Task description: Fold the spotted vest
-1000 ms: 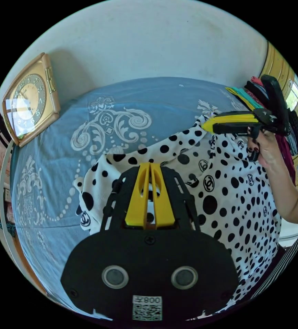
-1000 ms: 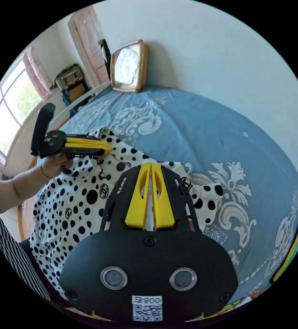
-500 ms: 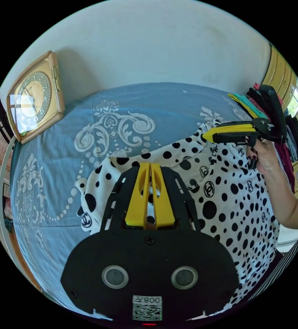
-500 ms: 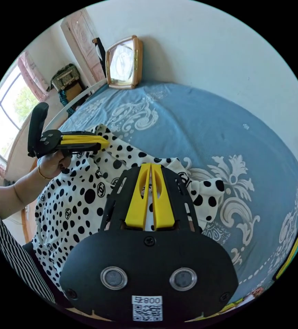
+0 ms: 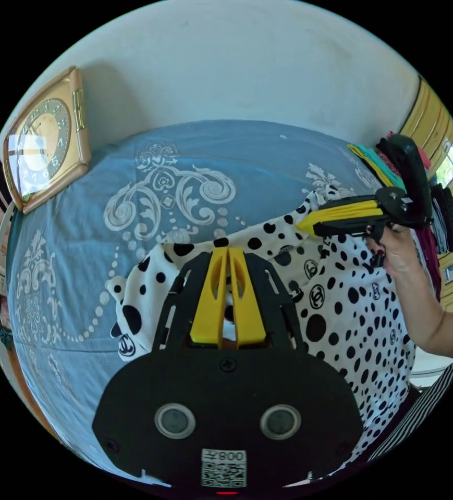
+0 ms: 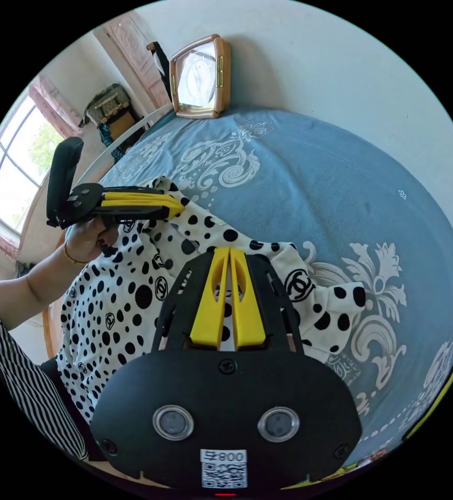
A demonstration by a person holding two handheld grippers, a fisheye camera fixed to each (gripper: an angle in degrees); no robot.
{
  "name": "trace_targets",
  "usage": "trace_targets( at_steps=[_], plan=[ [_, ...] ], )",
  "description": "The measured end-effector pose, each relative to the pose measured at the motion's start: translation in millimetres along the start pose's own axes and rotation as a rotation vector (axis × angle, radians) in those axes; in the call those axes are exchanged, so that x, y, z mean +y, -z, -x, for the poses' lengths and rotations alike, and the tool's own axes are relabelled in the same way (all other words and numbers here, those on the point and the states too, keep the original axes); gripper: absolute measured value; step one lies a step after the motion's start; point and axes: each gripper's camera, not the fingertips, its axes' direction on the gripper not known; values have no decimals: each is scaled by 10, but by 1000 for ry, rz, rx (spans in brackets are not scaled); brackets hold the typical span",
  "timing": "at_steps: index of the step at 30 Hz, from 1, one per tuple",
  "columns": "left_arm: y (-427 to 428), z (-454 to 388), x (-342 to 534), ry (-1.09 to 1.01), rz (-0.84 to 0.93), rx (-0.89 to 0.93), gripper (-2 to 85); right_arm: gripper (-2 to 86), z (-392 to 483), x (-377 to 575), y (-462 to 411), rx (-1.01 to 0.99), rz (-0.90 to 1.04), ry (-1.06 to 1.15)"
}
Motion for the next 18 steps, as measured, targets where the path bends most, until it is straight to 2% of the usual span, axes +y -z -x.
trace_targets(
  at_steps=[3, 6, 8, 11, 14, 18],
  plan=[
    [79, -26, -29, -15, -48, 53, 1, 1, 88, -17, 36, 1, -17, 12],
    [-70, -90, -87, -74, 40, 46, 1, 1, 141, -59, 15, 4, 3, 13],
    [-27, -54, -44, -70, 34, 35, 2, 1, 170, -48, 115, -8, -29, 12],
    [236, 65, 104, -45, -43, 41, 3, 1, 266, 18, 327, -51, -99, 39],
    [396, 182, 298, -26, -51, 89, 4, 2, 398, 61, 327, -94, -61, 77],
    [368, 272, 465, -18, 28, 11, 8, 4, 490, 44, 212, -85, 10, 77]
  ],
)
